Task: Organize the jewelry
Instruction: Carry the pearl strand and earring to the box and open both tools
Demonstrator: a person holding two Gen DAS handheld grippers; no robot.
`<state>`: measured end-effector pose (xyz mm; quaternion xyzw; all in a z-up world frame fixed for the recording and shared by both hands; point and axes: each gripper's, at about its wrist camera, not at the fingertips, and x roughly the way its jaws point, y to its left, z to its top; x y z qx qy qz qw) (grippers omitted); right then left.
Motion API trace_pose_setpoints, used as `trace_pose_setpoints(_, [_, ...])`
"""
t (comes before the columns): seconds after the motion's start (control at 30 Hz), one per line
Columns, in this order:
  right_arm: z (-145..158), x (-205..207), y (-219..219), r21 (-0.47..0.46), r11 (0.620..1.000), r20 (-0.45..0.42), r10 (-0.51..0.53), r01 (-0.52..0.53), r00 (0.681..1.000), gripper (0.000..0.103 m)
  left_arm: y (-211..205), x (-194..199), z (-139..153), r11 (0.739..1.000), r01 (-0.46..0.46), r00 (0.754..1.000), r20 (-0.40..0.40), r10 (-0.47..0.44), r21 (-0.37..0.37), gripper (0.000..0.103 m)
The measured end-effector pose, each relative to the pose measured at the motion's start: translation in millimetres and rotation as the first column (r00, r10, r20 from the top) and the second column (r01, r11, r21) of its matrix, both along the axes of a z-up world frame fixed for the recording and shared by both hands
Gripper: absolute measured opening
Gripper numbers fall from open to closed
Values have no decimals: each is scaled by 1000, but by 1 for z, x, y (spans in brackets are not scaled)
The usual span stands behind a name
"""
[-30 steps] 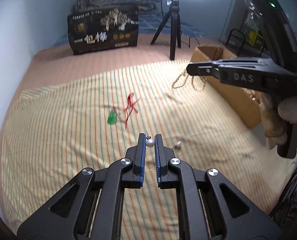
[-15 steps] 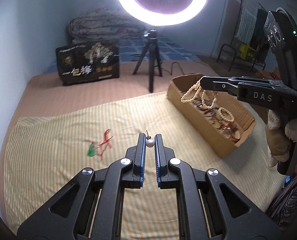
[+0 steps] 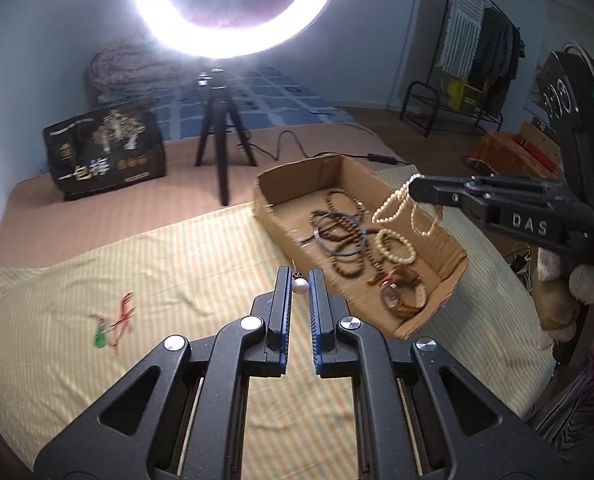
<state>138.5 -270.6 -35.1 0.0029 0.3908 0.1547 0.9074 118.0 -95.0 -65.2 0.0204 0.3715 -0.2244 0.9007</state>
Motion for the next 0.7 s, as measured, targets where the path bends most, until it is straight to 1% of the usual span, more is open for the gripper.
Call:
trace_pose_setpoints(0.33, [-15, -1, -37, -23, 999, -46, -39, 38, 998, 5, -45, 32, -12, 1000, 12, 1000, -28, -12, -10, 7])
trace_pose_setpoints(0.7, [-36, 10, -54, -34, 998, -100, -65, 62, 993, 5, -68, 67, -29, 1000, -6, 998, -59, 6, -8, 7])
